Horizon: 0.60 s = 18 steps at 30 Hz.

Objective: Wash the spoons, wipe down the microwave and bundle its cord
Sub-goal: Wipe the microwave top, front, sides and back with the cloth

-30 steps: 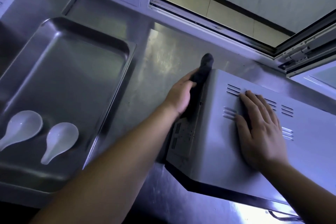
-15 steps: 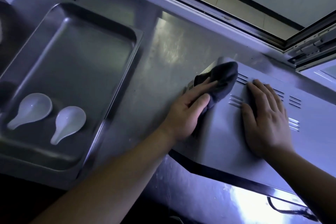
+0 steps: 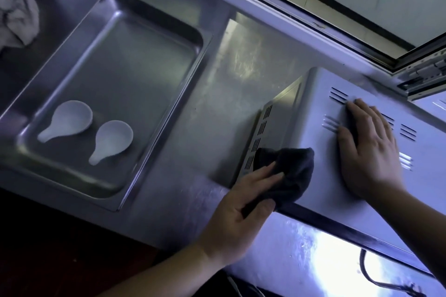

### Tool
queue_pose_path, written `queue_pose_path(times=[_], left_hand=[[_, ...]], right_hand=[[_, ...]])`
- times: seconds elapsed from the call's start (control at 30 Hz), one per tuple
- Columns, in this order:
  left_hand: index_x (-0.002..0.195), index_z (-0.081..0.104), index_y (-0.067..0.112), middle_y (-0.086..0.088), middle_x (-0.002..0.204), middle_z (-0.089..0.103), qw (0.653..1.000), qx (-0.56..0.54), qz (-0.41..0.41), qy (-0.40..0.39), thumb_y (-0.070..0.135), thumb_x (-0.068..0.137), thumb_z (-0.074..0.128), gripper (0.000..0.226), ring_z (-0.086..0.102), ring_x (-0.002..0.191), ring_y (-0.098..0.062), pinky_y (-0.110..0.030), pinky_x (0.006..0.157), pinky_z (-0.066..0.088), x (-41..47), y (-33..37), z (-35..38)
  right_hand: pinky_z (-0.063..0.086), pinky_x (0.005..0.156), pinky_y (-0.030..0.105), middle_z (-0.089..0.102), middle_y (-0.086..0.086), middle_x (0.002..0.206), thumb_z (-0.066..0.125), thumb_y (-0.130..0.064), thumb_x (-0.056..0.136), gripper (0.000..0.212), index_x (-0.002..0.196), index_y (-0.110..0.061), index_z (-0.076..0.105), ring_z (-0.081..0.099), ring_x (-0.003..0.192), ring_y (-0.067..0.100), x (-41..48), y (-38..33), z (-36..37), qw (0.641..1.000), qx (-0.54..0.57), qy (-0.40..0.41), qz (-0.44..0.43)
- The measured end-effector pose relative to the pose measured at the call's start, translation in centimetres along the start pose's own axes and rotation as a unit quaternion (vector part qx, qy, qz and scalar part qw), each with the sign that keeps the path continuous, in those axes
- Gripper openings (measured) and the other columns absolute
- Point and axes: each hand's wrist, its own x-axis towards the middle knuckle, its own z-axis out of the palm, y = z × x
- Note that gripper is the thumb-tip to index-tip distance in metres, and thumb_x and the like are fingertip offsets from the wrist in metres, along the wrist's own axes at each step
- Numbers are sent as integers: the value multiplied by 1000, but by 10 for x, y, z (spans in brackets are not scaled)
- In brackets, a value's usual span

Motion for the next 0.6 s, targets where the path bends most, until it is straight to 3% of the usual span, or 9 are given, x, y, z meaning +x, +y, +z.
queue_pose_path(times=[0.07,0.13,0.23,0.3,0.33,0.4,0.43,0.5,0.6], left_hand=[[148,56,24,12,160,45,1000,7,-4,-2,15,103,53,46,57,129,-26,-58,110,46,-6,-6,1],[150,51,39,10,157,48,999,-2,-40,-8,15,104,49,52,54,112,-41,-60,93,51,-6,-8,2],[139,50,64,-21,121,62,995,-43,-94,4,17,108,44,56,62,68,-22,-40,62,54,4,-6,3],[132,49,73,-3,87,64,989,-50,-138,-2,18,111,43,58,48,51,-9,-31,45,47,15,-2,1],[132,48,74,8,89,66,988,-40,-147,-8,21,111,43,57,49,50,-7,-30,43,47,23,-2,1],[139,45,68,20,130,65,988,-41,-145,-24,26,111,44,50,64,69,0,-23,60,57,40,-1,0],[142,44,62,24,148,54,989,-45,-139,-30,29,109,44,47,66,97,9,-15,85,54,50,-2,0],[148,41,51,30,157,39,991,-33,-118,-47,32,105,43,47,39,138,16,-12,116,28,74,-3,2],[158,37,31,28,157,36,996,12,-69,-55,40,102,42,57,29,145,14,-15,123,17,120,-4,6]], right_hand=[[19,125,44,33,-3,164,38,-42,100,58,155,-25,36,22,154,21,0,-1,-1,1000,2,0,1],[18,125,43,34,-3,164,38,-41,100,57,155,-25,37,22,153,21,0,-1,-1,1000,1,-1,-1],[20,124,44,34,-3,163,38,-40,100,56,155,-25,37,23,153,21,0,-1,0,1000,0,0,-4],[20,124,44,35,-3,163,38,-40,100,56,154,-25,37,24,153,21,0,0,1,1000,1,2,-4],[20,124,44,35,-3,163,38,-40,100,56,154,-25,38,25,153,22,0,-1,1,1000,1,5,-5],[21,124,45,36,-2,162,39,-39,100,56,154,-24,38,26,152,23,0,0,1,1000,-1,10,-8],[21,124,45,36,-2,162,39,-39,100,56,154,-24,39,26,152,23,0,1,1,1000,-1,12,-8],[21,124,44,36,-3,162,40,-39,100,56,154,-24,39,26,152,23,0,0,2,1000,1,10,-6],[20,124,43,36,-3,162,40,-39,100,57,154,-24,38,26,152,23,0,0,1,1000,1,10,-5]])
